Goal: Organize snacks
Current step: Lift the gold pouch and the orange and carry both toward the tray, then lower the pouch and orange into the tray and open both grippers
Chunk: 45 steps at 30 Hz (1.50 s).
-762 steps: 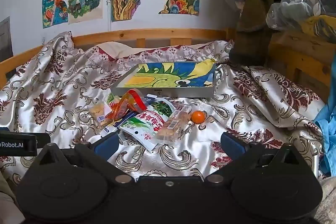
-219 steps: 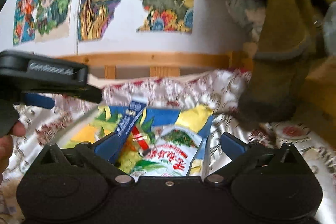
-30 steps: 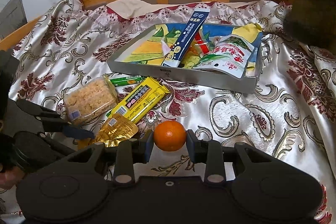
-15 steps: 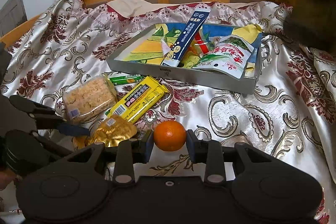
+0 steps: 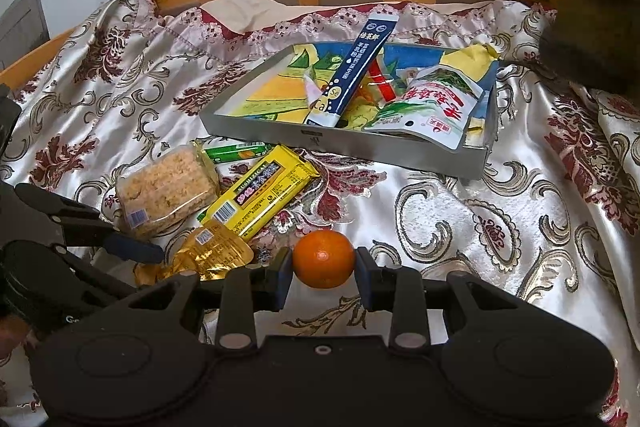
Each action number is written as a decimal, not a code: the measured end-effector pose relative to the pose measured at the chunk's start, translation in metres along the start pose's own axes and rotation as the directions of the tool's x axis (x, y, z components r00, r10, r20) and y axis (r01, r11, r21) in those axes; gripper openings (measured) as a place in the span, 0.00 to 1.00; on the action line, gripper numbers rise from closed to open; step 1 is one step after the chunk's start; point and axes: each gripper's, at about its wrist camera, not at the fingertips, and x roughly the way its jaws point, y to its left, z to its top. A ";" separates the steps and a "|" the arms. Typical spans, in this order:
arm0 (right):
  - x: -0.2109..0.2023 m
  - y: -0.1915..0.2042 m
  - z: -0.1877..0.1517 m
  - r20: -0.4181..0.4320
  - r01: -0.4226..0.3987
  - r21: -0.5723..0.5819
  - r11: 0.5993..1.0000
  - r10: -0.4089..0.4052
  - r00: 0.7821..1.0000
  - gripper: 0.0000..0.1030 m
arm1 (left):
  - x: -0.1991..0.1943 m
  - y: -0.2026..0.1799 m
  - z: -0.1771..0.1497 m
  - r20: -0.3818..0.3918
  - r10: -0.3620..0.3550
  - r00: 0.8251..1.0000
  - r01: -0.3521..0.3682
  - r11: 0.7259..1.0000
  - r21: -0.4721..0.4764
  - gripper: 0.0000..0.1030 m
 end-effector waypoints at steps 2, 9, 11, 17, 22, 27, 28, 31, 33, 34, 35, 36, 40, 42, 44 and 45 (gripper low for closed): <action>-0.001 0.000 0.000 -0.001 -0.001 0.002 1.000 0.001 1.000 0.34 | 0.002 0.004 0.001 -0.005 0.005 1.000 -0.005 1.000 -0.016 0.61; 0.000 0.001 0.000 0.005 -0.004 -0.002 1.000 0.004 1.000 0.34 | 0.003 0.019 0.003 -0.031 -0.030 0.999 0.026 0.993 -0.114 0.45; 0.001 0.002 0.000 0.004 -0.005 -0.007 1.000 0.005 1.000 0.34 | 0.003 0.021 0.004 -0.033 -0.046 0.998 0.041 0.990 -0.134 0.44; 0.000 0.003 0.000 0.008 -0.011 -0.013 1.000 0.011 1.000 0.34 | 0.000 0.026 0.005 -0.023 -0.065 0.998 0.060 0.984 -0.171 0.42; 0.002 0.005 -0.001 0.004 -0.007 -0.028 1.000 0.007 1.000 0.34 | -0.011 0.026 0.010 0.010 -0.048 0.999 0.049 0.982 -0.185 0.42; 0.001 0.006 0.001 0.041 0.003 -0.036 0.999 -0.001 0.999 0.34 | -0.020 0.028 0.016 0.060 -0.033 0.998 0.044 0.980 -0.193 0.42; 0.001 0.006 0.002 0.056 0.004 -0.037 0.999 -0.002 0.998 0.34 | -0.022 0.029 0.017 0.073 -0.027 0.997 0.041 0.979 -0.197 0.42; 0.001 0.007 0.006 0.104 0.013 -0.045 0.999 -0.008 0.995 0.34 | -0.028 0.033 0.025 0.121 -0.022 0.992 0.049 0.974 -0.219 0.42; 0.002 0.009 0.009 0.143 0.019 -0.053 0.998 -0.011 0.990 0.34 | -0.032 0.038 0.031 0.156 -0.032 0.987 0.069 0.969 -0.239 0.42; 0.002 0.009 0.011 0.165 0.023 -0.059 0.998 -0.013 0.986 0.34 | -0.034 0.040 0.036 0.176 -0.035 0.984 0.079 0.966 -0.246 0.42; 0.003 0.010 0.013 0.179 0.029 -0.065 0.997 -0.017 0.984 0.34 | -0.034 0.041 0.039 0.190 -0.039 0.981 0.087 0.964 -0.253 0.42; 0.006 0.011 0.015 0.186 0.040 -0.074 0.996 -0.025 0.982 0.34 | -0.034 0.044 0.045 0.200 -0.052 0.978 0.103 0.961 -0.257 0.42; 0.021 0.010 0.023 0.207 0.072 -0.106 0.992 -0.049 0.977 0.34 | -0.027 0.058 0.067 0.237 -0.085 0.968 0.154 0.944 -0.290 0.42; 0.029 0.010 0.029 0.228 0.090 -0.115 0.989 -0.062 0.972 0.34 | -0.020 0.066 0.080 0.251 -0.087 0.964 0.167 0.934 -0.316 0.42; 0.037 0.007 0.039 0.262 0.104 -0.107 0.989 -0.073 0.962 0.34 | -0.015 0.076 0.094 0.270 -0.088 0.959 0.179 0.925 -0.335 0.42; 0.043 0.005 0.045 0.281 0.110 -0.100 0.989 -0.078 0.957 0.34 | -0.011 0.081 0.103 0.278 -0.084 0.957 0.180 0.923 -0.341 0.42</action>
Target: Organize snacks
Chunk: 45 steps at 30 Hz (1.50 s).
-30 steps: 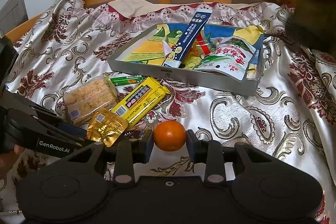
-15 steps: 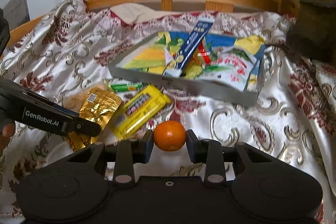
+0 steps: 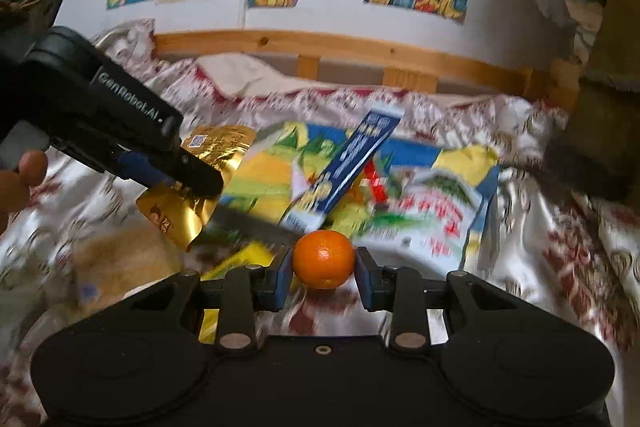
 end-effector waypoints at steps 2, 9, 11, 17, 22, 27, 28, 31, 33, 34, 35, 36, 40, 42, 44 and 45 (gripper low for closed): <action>0.014 -0.003 0.007 0.026 0.010 0.008 1.000 -0.010 1.000 0.34 | 0.011 0.001 0.015 0.014 0.010 1.000 -0.011 1.000 0.005 0.43; 0.065 -0.012 0.016 0.017 0.043 0.023 0.999 -0.044 0.999 0.34 | 0.067 0.005 0.053 0.003 0.068 0.998 -0.068 0.998 0.017 0.43; 0.077 -0.014 0.015 -0.011 0.050 0.027 0.998 -0.050 0.999 0.34 | 0.080 0.004 0.055 -0.008 0.088 0.996 -0.088 0.995 0.042 0.43; 0.100 -0.019 0.011 -0.089 0.049 0.117 0.992 -0.039 0.995 0.36 | 0.102 0.003 0.046 -0.011 0.120 0.993 -0.119 0.991 0.060 0.44; 0.094 -0.021 0.010 -0.074 0.058 0.143 0.988 -0.048 0.996 0.47 | 0.098 -0.002 0.039 -0.015 0.174 0.985 -0.172 0.981 0.094 0.51; 0.061 -0.023 0.017 0.002 0.059 0.163 0.985 -0.060 0.998 0.69 | 0.066 -0.004 0.031 0.041 0.192 0.981 -0.194 0.978 0.073 0.75; 0.050 -0.024 0.018 0.018 0.062 0.168 0.984 -0.066 0.998 0.71 | 0.057 -0.004 0.027 0.057 0.196 0.979 -0.199 0.977 0.069 0.78; 0.016 -0.027 0.022 0.060 0.074 0.172 0.982 -0.086 0.995 0.82 | 0.019 -0.006 0.014 0.141 0.228 0.963 -0.238 0.970 0.054 0.88; -0.006 -0.027 0.024 0.088 0.084 0.170 0.982 -0.100 0.991 0.86 | -0.004 -0.011 0.006 0.187 0.252 0.950 -0.267 0.962 0.063 0.96; -0.019 -0.027 0.025 0.104 0.084 0.178 0.980 -0.104 0.989 0.87 | -0.016 -0.014 0.001 0.214 0.260 0.942 -0.280 0.957 0.073 0.97; -0.032 -0.027 0.026 0.118 0.081 0.189 0.979 -0.105 0.987 0.91 | -0.028 -0.018 -0.006 0.240 0.268 0.933 -0.295 0.952 0.086 1.00; -0.045 -0.027 0.025 0.133 0.074 0.199 0.977 -0.101 0.986 0.94 | -0.040 -0.022 -0.013 0.258 0.276 0.926 -0.310 0.946 0.100 0.99; -0.098 -0.018 0.016 0.163 0.072 0.193 0.979 -0.105 0.981 0.98 | -0.079 -0.039 -0.046 0.300 0.281 0.911 -0.333 0.933 0.136 1.00; -0.118 -0.012 0.010 0.168 0.082 0.188 0.979 -0.114 0.979 0.99 | -0.093 -0.047 -0.061 0.305 0.286 0.908 -0.342 0.928 0.147 1.00; -0.140 -0.006 0.005 0.171 0.090 0.185 0.979 -0.123 0.978 0.99 | -0.106 -0.053 -0.075 0.296 0.282 0.913 -0.337 0.929 0.155 1.00; -0.149 -0.004 0.003 0.176 0.094 0.187 0.978 -0.128 0.976 0.99 | -0.112 -0.055 -0.081 0.290 0.283 0.914 -0.337 0.929 0.155 1.00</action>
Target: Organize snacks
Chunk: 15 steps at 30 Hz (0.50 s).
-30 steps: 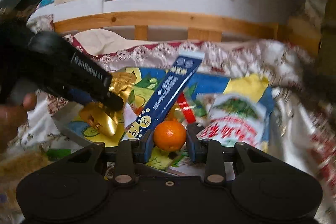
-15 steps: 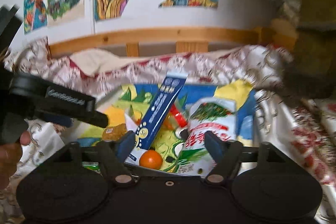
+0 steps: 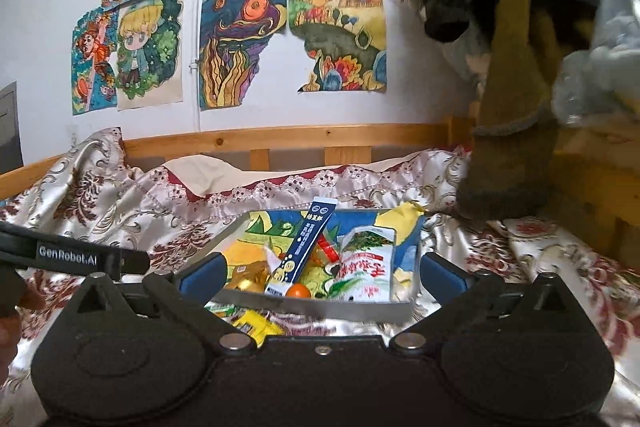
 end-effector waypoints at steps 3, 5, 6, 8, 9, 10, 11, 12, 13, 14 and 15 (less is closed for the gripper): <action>-0.029 0.002 -0.004 0.011 0.012 0.024 1.000 -0.012 1.000 0.99 | -0.021 -0.001 -0.011 -0.005 0.022 1.000 -0.022 1.000 -0.012 1.00; -0.044 0.002 -0.008 0.011 0.023 0.041 0.999 -0.023 1.000 0.99 | -0.035 0.001 -0.019 0.001 0.035 0.999 -0.035 0.999 -0.019 1.00; -0.051 0.002 -0.010 0.006 0.029 0.049 0.998 -0.029 1.000 0.99 | -0.041 0.002 -0.023 0.000 0.046 0.999 -0.046 0.999 -0.018 1.00; -0.062 0.003 -0.014 -0.005 0.038 0.066 0.997 -0.037 0.999 0.99 | -0.052 0.004 -0.031 -0.004 0.071 0.997 -0.071 0.997 -0.018 1.00; -0.068 0.003 -0.016 -0.014 0.038 0.076 0.996 -0.037 0.999 0.99 | -0.058 0.005 -0.035 -0.007 0.083 0.997 -0.083 0.996 -0.017 1.00; -0.072 0.004 -0.018 -0.025 0.039 0.081 0.996 -0.037 0.999 0.99 | -0.063 0.005 -0.039 -0.013 0.089 0.996 -0.089 0.996 -0.012 1.00; -0.074 0.005 -0.020 -0.039 0.045 0.083 0.996 -0.042 0.998 0.99 | -0.068 0.006 -0.043 -0.021 0.092 0.996 -0.092 0.996 -0.007 1.00; -0.076 0.006 -0.022 -0.059 0.059 0.081 0.995 -0.055 0.997 0.99 | -0.071 0.007 -0.047 -0.032 0.094 0.995 -0.094 0.996 -0.002 1.00; -0.077 0.007 -0.024 -0.077 0.075 0.081 0.994 -0.069 0.995 0.99 | -0.074 0.008 -0.050 -0.046 0.095 0.994 -0.095 0.995 0.006 1.00; -0.079 0.008 -0.027 -0.090 0.084 0.083 0.993 -0.077 0.993 0.99 | -0.077 0.009 -0.053 -0.057 0.099 0.993 -0.098 0.995 0.012 1.00; -0.081 0.008 -0.029 -0.104 0.092 0.086 0.992 -0.083 0.991 0.99 | -0.080 0.010 -0.056 -0.068 0.105 0.992 -0.104 0.994 0.015 1.00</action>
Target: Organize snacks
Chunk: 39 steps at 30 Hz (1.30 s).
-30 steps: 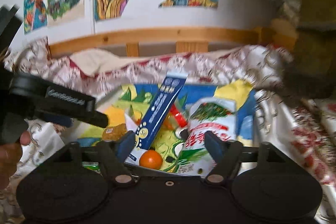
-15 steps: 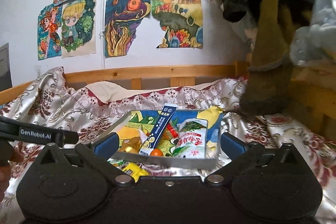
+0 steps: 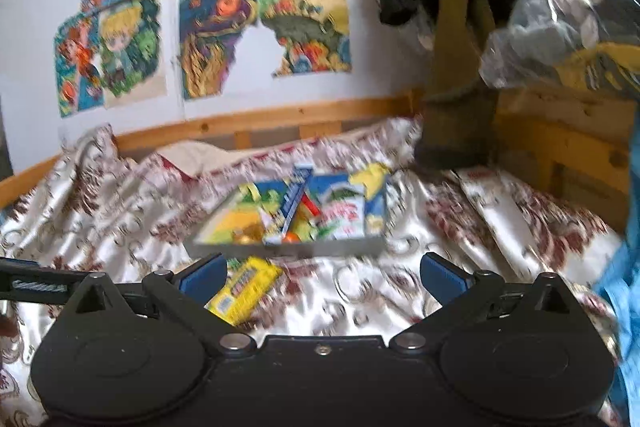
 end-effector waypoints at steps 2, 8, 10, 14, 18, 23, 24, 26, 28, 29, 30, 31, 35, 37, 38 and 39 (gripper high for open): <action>-0.002 0.000 -0.004 -0.025 0.013 0.003 1.000 -0.013 1.000 0.99 | -0.004 0.002 -0.005 -0.015 0.010 1.000 -0.010 1.000 0.002 1.00; -0.009 0.005 -0.010 -0.040 0.004 -0.013 1.000 -0.005 0.999 0.99 | -0.010 0.008 -0.018 -0.041 0.038 0.998 -0.038 0.999 0.005 1.00; -0.011 0.008 -0.012 -0.045 -0.004 -0.023 1.000 0.003 0.999 0.99 | -0.012 0.009 -0.019 -0.042 0.045 0.998 -0.045 0.999 0.003 1.00; -0.012 0.011 -0.013 -0.050 -0.014 -0.037 0.999 0.012 0.999 0.99 | -0.016 0.012 -0.021 -0.043 0.056 0.998 -0.056 0.998 -0.003 1.00; -0.011 0.014 -0.014 -0.058 -0.018 -0.052 0.999 0.015 0.998 0.99 | -0.018 0.015 -0.023 -0.048 0.066 0.997 -0.066 0.998 -0.009 1.00; -0.010 0.016 -0.015 -0.064 -0.026 -0.063 0.998 0.022 0.998 0.99 | -0.019 0.018 -0.022 -0.048 0.073 0.996 -0.074 0.997 -0.019 1.00; -0.009 0.017 -0.015 -0.065 -0.028 -0.066 0.997 0.023 0.998 0.99 | -0.018 0.018 -0.021 -0.061 0.066 0.996 -0.067 0.998 -0.020 1.00; -0.009 0.018 -0.015 -0.065 -0.032 -0.072 0.997 0.027 0.997 0.99 | -0.016 0.020 -0.020 -0.090 0.043 0.995 -0.045 0.999 -0.025 1.00; -0.009 0.019 -0.015 -0.068 -0.038 -0.080 0.996 0.033 0.997 0.99 | -0.014 0.021 -0.018 -0.105 0.027 0.994 -0.030 0.999 -0.034 1.00; -0.009 0.020 -0.016 -0.069 -0.039 -0.085 0.996 0.034 0.997 0.99 | -0.014 0.022 -0.017 -0.111 0.025 0.994 -0.029 0.999 -0.038 1.00; -0.009 0.021 -0.016 -0.068 -0.041 -0.092 0.995 0.035 0.997 0.99 | -0.014 0.022 -0.016 -0.112 0.023 0.993 -0.028 0.999 -0.042 1.00; -0.009 0.022 -0.016 -0.065 -0.045 -0.098 0.994 0.038 0.997 0.99 | -0.013 0.023 -0.015 -0.113 0.020 0.993 -0.026 0.999 -0.046 1.00; -0.009 0.024 -0.015 -0.056 -0.057 -0.111 0.992 0.051 0.997 0.99 | -0.011 0.027 -0.008 -0.110 0.014 0.994 -0.022 0.997 -0.068 1.00; -0.008 0.024 -0.014 -0.055 -0.063 -0.106 0.992 0.058 0.997 0.99 | -0.009 0.028 -0.004 -0.109 0.013 0.994 -0.021 0.997 -0.072 1.00; -0.007 0.024 -0.013 -0.056 -0.067 -0.102 0.993 0.061 0.997 0.99 | -0.008 0.029 -0.002 -0.110 0.013 0.994 -0.020 0.997 -0.069 1.00; -0.005 0.024 -0.012 -0.059 -0.073 -0.097 0.993 0.068 0.996 0.99 | -0.006 0.030 0.000 -0.112 0.010 0.994 -0.017 0.998 -0.067 1.00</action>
